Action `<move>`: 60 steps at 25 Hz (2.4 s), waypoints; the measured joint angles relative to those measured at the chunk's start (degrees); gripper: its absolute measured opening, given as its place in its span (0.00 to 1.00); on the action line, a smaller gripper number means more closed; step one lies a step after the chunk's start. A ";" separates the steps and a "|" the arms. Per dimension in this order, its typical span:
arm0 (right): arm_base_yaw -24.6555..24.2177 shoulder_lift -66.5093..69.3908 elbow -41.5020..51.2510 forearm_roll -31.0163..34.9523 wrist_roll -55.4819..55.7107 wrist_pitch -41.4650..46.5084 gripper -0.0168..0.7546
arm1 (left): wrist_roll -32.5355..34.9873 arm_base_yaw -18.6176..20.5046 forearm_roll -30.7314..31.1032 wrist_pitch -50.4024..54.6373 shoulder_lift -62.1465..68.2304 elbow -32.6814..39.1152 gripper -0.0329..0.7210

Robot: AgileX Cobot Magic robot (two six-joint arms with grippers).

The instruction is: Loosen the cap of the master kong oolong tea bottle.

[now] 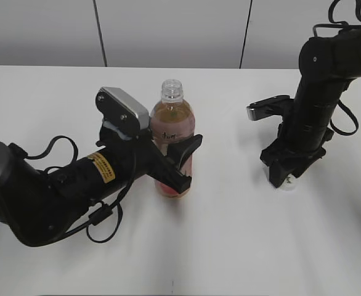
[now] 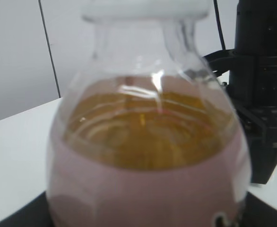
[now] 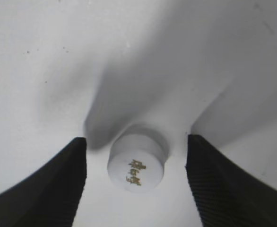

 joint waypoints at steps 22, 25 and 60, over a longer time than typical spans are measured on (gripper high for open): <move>0.00 -6.98 0.00 1.48 3.11 1.07 0.79 | 0.00 0.00 -4.50 -1.00 -5.07 10.03 0.82; 0.00 -10.79 0.00 1.53 3.98 2.47 0.79 | 0.00 0.00 -4.55 -0.94 -8.14 13.94 0.83; 0.00 -82.60 34.94 -3.77 15.09 16.71 0.75 | -7.29 -0.06 -4.63 128.93 -94.42 5.47 0.77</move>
